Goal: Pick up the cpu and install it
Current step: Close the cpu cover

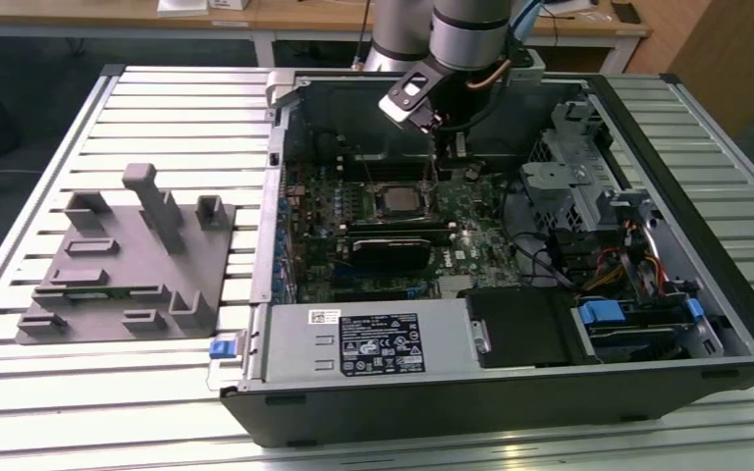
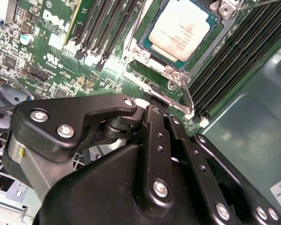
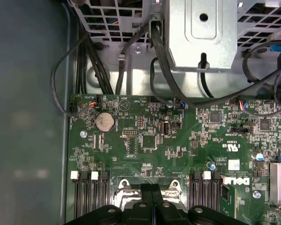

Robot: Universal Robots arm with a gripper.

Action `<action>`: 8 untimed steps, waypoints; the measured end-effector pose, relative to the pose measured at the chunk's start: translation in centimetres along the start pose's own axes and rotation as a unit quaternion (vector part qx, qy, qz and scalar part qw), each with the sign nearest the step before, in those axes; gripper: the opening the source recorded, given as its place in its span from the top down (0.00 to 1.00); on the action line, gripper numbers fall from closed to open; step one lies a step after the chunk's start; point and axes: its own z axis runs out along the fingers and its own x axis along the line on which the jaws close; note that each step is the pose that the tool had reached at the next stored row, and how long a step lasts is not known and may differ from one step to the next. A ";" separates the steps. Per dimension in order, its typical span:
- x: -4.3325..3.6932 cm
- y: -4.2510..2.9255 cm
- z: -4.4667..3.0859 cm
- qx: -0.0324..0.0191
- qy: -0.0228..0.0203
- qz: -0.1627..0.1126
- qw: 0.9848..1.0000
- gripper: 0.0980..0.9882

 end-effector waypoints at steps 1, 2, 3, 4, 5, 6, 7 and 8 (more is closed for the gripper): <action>0.00 -0.06 0.00 0.000 0.000 0.000 1.000 0.99; 0.00 -0.11 0.00 0.000 0.000 0.000 1.000 0.99; 0.00 -0.15 0.01 0.000 0.000 0.000 1.000 0.99; 0.00 -0.19 0.01 0.000 0.000 0.000 1.000 0.99; 0.00 -0.23 0.01 0.000 0.000 0.000 1.000 0.99; 0.00 -0.28 0.02 0.000 0.000 0.000 1.000 0.99; 0.00 -0.34 0.02 0.000 0.000 0.000 1.000 0.99; 0.00 -0.41 0.02 0.000 0.000 0.000 1.000 0.99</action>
